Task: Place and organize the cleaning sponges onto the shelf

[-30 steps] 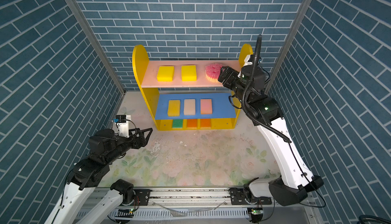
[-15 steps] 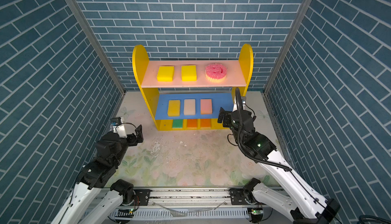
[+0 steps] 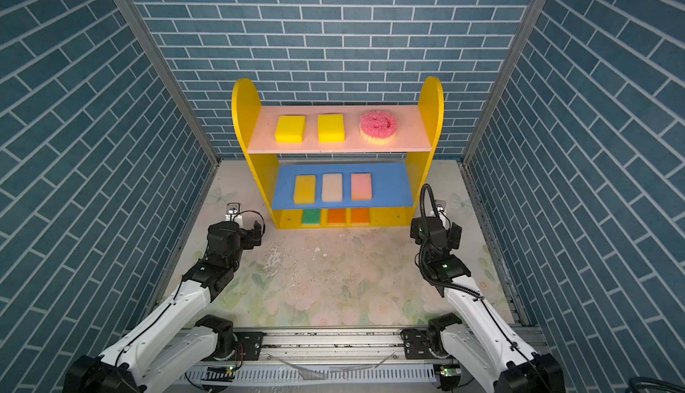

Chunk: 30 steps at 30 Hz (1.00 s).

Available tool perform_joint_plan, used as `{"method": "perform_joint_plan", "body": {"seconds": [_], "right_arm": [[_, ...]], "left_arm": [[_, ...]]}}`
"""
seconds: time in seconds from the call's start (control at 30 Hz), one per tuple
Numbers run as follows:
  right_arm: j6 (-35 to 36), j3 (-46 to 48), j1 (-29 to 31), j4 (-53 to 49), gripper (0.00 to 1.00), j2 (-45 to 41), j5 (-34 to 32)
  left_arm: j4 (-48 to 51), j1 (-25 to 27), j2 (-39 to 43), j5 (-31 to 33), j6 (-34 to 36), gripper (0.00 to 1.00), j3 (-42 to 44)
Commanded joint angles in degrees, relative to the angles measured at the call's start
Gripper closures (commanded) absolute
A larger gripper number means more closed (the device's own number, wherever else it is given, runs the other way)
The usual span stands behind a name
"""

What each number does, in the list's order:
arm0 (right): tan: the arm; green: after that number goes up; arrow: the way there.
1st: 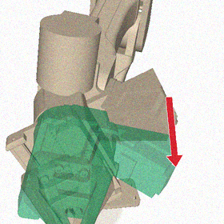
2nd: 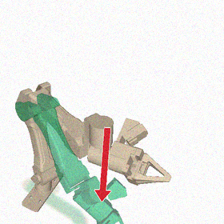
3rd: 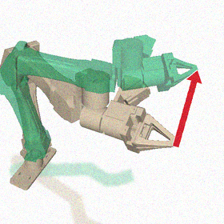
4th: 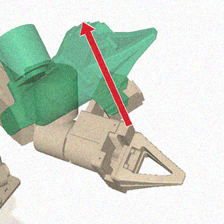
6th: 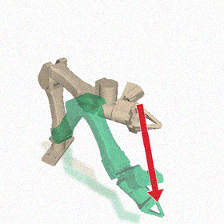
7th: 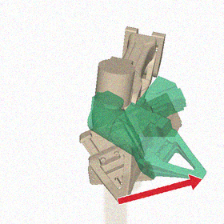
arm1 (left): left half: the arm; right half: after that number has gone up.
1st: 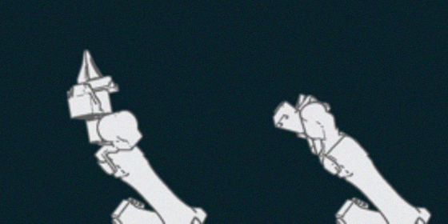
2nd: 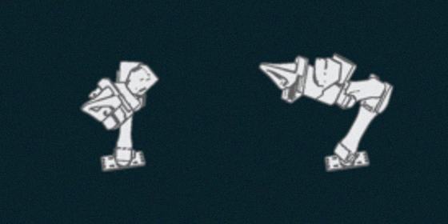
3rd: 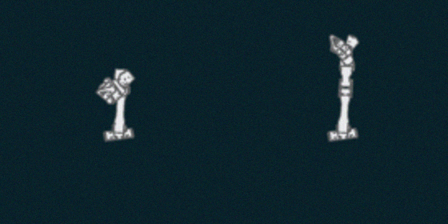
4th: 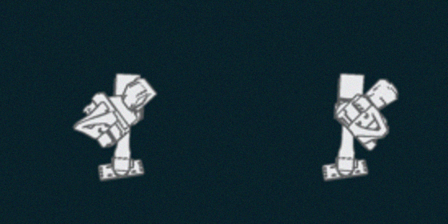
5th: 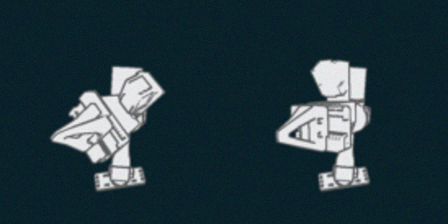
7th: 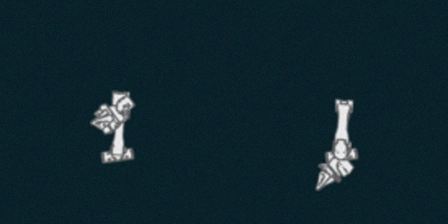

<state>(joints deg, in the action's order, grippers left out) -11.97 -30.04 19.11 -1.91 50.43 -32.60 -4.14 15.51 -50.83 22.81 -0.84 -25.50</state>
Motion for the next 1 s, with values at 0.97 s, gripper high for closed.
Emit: {"method": "perform_joint_plan", "body": {"seconds": [0.97], "right_arm": [[-2.06,6.77,-15.98,24.68,0.01,17.52,4.85]], "left_arm": [[-29.38,-3.50,-24.83,1.06,3.84,0.00,2.38]]}}
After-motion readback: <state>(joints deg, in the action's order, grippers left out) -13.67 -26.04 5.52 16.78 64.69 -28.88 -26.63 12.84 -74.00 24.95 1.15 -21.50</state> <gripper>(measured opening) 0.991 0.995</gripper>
